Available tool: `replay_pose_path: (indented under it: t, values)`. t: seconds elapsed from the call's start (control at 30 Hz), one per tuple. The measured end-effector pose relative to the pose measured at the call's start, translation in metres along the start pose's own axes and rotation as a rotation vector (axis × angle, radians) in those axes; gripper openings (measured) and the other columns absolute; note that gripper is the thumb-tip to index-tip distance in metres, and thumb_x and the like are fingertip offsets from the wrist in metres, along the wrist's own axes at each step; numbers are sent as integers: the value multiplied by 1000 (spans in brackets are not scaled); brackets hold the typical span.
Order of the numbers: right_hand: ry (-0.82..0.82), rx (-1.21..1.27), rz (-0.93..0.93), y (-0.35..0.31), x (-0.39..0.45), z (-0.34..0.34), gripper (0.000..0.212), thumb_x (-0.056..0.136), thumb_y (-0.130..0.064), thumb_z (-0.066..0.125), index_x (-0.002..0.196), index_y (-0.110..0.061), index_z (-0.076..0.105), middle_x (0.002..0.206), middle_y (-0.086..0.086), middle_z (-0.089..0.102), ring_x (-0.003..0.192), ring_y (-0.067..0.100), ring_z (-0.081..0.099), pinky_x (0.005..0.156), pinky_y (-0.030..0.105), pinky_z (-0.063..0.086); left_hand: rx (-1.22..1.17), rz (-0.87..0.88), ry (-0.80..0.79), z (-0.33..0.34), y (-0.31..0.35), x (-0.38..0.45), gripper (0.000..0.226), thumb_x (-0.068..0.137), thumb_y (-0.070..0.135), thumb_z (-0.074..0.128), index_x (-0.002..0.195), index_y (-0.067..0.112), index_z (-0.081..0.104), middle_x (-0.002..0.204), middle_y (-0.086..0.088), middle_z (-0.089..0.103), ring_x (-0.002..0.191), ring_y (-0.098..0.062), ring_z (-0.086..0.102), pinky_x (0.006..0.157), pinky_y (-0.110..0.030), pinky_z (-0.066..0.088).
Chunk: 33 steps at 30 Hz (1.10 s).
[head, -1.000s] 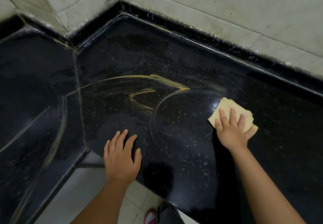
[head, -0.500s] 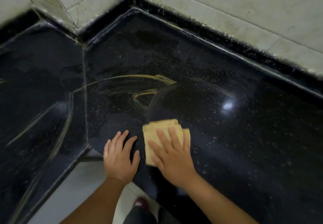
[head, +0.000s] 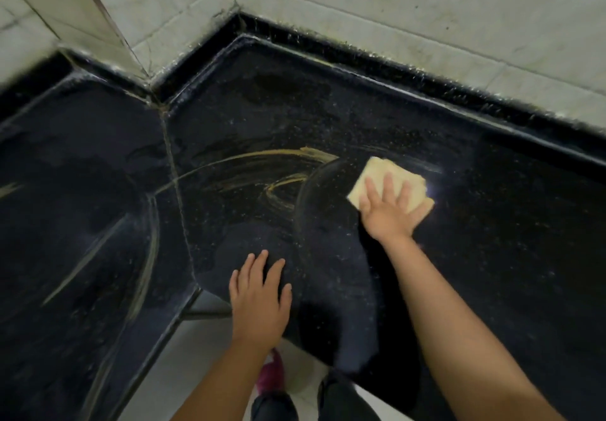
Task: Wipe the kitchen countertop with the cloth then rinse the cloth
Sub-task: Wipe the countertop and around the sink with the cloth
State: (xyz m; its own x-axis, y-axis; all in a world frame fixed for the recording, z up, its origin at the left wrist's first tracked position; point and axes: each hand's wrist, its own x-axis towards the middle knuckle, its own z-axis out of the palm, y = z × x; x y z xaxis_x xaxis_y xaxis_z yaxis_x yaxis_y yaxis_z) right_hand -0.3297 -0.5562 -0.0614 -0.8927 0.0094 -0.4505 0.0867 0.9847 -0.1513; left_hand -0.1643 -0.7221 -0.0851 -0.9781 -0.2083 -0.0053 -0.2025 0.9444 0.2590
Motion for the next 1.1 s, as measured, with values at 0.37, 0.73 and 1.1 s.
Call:
replay_pose_path:
  t: [0.37,0.73,1.1]
  values:
    - [110,-166,-502,-46,-152,125,49,99,-45,6,125,-43,47,142,-8,45,139,27,19,105,53,9,-74,146,145,-53,-111,23,43,81,19,35,97,-4,67,104,-26,64,96,-45,61,79,-54,49]
    - [81,154,404,23,-124,54,49,100,-37,18,145,-40,-1,157,-4,-14,143,24,-15,113,54,-8,19,243,-43,-32,-119,51,48,82,24,32,101,-1,68,110,-22,65,104,-39,61,88,-55,43]
    - [155,-151,-285,-76,-176,137,45,98,-47,7,133,-44,35,156,-10,8,145,22,-2,107,53,6,-18,249,-13,-25,-122,60,30,82,12,50,103,-4,65,114,-25,61,108,-42,57,91,-58,41]
